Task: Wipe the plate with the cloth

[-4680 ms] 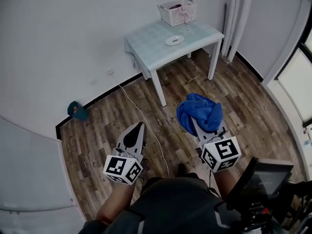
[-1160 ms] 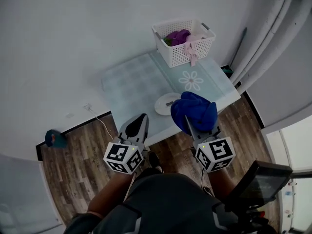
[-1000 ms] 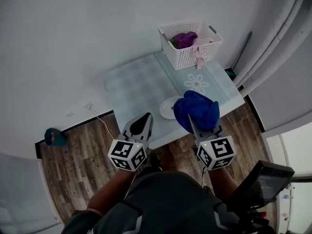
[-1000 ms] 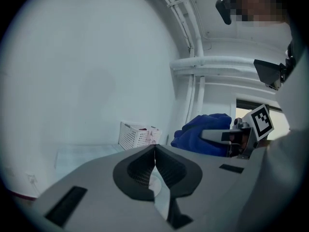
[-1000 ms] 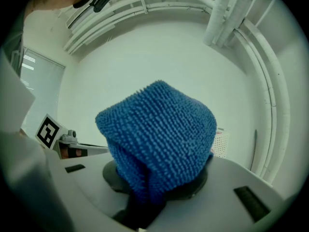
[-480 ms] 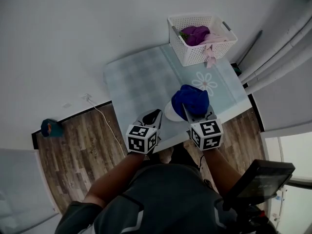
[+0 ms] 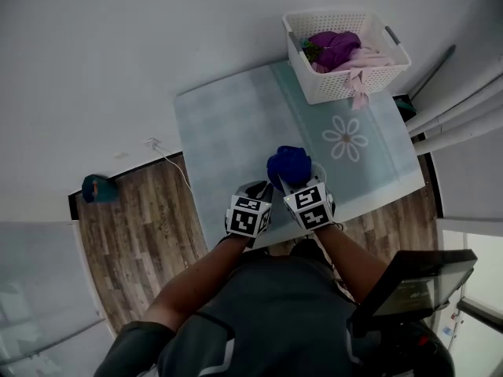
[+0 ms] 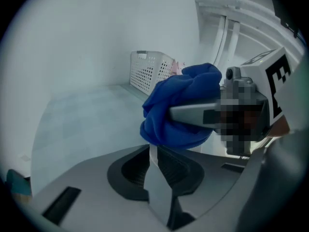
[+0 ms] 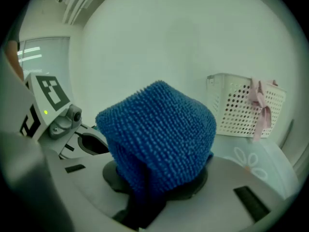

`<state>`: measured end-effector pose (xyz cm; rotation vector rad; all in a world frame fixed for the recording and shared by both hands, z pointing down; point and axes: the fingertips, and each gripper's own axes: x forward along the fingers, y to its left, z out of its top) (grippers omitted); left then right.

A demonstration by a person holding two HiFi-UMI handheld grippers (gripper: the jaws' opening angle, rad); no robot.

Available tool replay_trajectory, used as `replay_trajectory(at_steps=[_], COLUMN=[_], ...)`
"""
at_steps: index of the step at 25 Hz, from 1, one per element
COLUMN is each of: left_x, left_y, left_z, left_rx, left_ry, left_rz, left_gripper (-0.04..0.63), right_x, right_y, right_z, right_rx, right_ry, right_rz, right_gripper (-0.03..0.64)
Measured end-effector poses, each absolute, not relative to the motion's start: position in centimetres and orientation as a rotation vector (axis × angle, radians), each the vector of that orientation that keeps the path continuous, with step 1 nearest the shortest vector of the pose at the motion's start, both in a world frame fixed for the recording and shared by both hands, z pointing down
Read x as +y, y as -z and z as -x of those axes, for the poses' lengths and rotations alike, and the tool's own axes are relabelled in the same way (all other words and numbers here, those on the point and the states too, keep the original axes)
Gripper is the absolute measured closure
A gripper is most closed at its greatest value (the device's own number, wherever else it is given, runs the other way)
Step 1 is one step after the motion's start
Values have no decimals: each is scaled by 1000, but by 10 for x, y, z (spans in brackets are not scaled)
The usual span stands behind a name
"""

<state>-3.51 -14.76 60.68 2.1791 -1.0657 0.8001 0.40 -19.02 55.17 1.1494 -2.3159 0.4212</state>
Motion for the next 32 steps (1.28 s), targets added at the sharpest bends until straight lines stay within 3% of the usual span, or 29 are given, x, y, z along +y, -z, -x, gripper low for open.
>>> replay_trajectory(at_steps=[7,22,26,32], left_x=[-147,-149,-150,-143], left_y=[-636,-634,-629,-641], left_z=[28,31,43,50], left_rx=[-1094,-1117,-1130,-1116], left_ry=[-983,-816,-701,-802], left_rz=[-2137,-2105,-2042,-2031], left_gripper=[541,541,541,543], right_x=[-191,-202,-185,-152], right_y=[-601,-595,-564,-590], right_z=[-5,-118,-65,14], right_rx=[-2262,-2093,-2261,-2332], right_ry=[-457,-569,-516,-504], right_rz=[-1015,-1357,-1213,-901], right_gripper=[503,502,502,502])
